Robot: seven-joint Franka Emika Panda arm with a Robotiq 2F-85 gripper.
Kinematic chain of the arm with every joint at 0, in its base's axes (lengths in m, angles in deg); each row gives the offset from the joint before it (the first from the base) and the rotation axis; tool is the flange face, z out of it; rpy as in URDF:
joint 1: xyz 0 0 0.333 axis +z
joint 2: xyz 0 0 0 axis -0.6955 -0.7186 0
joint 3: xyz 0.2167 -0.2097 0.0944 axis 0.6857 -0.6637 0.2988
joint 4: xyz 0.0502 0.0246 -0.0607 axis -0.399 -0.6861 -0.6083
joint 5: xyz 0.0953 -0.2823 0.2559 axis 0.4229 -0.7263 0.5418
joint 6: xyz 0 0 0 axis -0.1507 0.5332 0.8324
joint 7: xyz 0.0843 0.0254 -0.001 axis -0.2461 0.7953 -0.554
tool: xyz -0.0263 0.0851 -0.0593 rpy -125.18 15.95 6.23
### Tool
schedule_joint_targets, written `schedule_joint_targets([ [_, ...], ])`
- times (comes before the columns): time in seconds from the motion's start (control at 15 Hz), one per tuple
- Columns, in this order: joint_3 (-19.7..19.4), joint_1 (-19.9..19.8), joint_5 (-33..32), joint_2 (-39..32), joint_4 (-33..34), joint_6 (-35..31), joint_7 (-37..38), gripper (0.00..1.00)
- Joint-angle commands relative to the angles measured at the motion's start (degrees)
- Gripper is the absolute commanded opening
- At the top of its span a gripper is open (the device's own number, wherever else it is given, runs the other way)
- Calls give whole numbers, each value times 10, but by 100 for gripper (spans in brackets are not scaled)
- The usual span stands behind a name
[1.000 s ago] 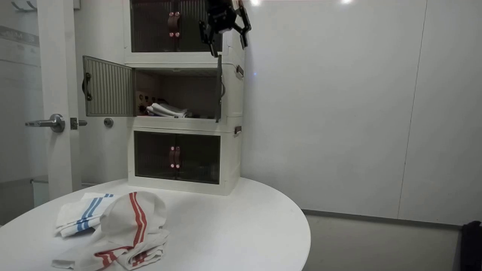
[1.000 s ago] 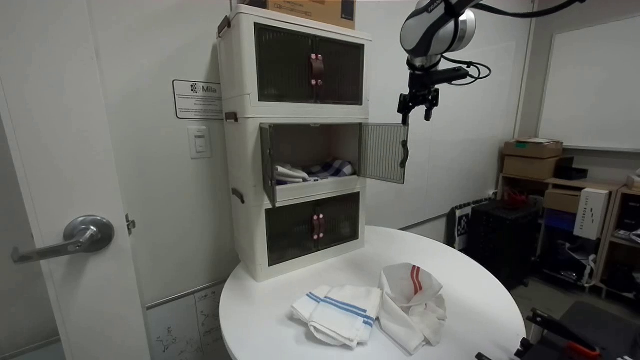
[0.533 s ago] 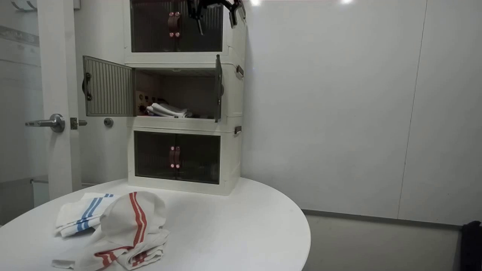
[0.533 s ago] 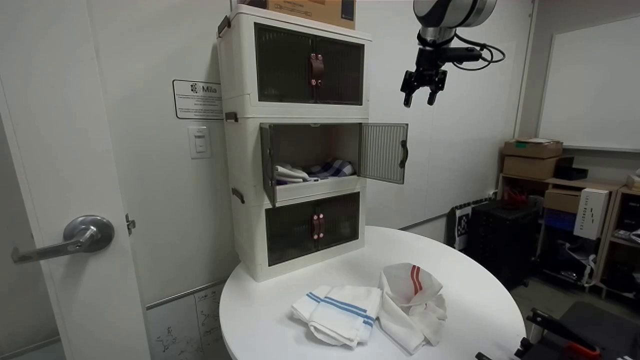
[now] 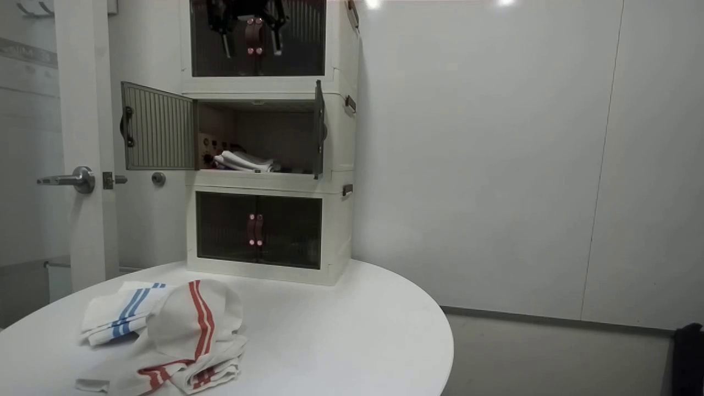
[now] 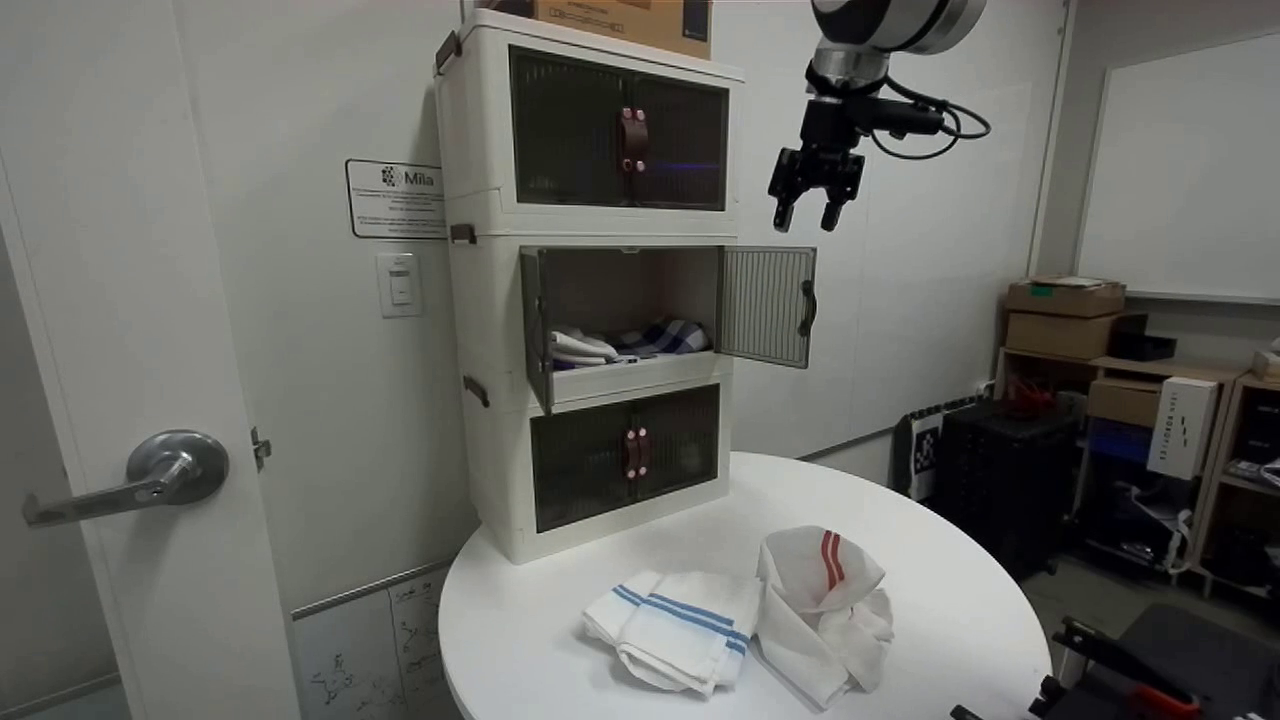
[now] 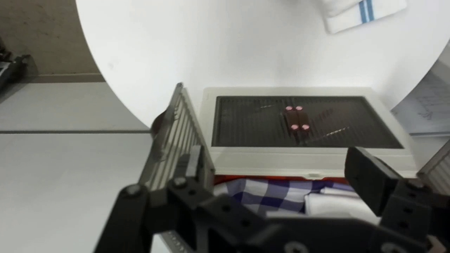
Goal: Open the right door of the cabinet in the middle
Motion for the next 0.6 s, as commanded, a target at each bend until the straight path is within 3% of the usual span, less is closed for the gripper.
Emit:
schedule_joint_targets([
  [0.0,24,31,19,35,-71,-27,-2,100],
  [0.2,48,54,16,47,-112,-48,8,100],
  [0.27,40,45,9,22,-76,-26,4,100],
  [0.53,51,55,9,32,-99,-36,9,100],
])
